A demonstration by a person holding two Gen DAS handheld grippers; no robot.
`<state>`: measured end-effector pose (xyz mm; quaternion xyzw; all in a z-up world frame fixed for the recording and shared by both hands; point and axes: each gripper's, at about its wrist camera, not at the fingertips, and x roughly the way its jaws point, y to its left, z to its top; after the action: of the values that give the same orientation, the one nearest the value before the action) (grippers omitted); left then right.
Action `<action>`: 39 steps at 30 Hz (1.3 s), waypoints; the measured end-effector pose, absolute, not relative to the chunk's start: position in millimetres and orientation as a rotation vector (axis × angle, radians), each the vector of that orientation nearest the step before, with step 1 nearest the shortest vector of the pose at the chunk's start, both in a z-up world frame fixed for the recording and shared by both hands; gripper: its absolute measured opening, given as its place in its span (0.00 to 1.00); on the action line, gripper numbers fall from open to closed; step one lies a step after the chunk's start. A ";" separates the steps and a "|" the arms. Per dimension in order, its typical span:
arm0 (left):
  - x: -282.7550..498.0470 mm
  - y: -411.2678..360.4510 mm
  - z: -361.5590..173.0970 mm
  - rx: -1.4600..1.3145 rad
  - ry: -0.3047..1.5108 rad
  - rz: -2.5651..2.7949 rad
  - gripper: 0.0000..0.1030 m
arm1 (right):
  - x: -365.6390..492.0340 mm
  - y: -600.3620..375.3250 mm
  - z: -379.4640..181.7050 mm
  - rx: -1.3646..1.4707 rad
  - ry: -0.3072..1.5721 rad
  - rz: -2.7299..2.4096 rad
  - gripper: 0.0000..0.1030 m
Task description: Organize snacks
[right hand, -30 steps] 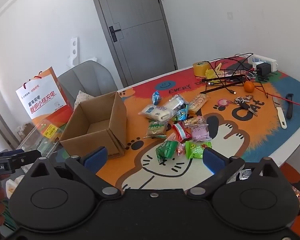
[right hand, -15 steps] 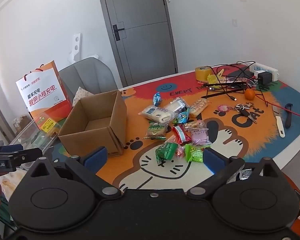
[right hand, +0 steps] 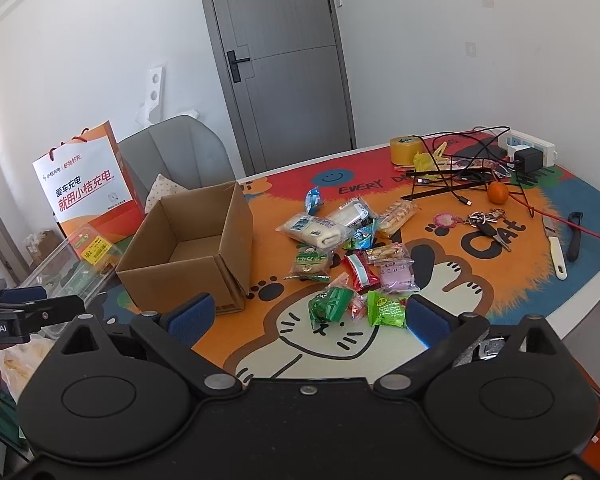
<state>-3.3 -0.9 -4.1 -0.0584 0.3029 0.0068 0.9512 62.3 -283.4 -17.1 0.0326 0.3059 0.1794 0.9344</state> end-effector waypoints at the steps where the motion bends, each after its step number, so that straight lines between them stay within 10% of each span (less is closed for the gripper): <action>1: -3.4 -1.0 -4.2 -0.119 0.617 0.014 0.99 | 62.3 -283.7 -16.8 0.068 0.625 0.366 1.00; 39: -6.9 0.7 1.2 -0.128 0.606 0.015 0.99 | 60.0 -277.3 -14.6 0.041 0.619 0.378 1.00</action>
<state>-6.9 0.7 1.2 -0.0628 0.2981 0.0073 0.9524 60.0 -277.3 -14.6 0.0199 0.3027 0.1850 0.9348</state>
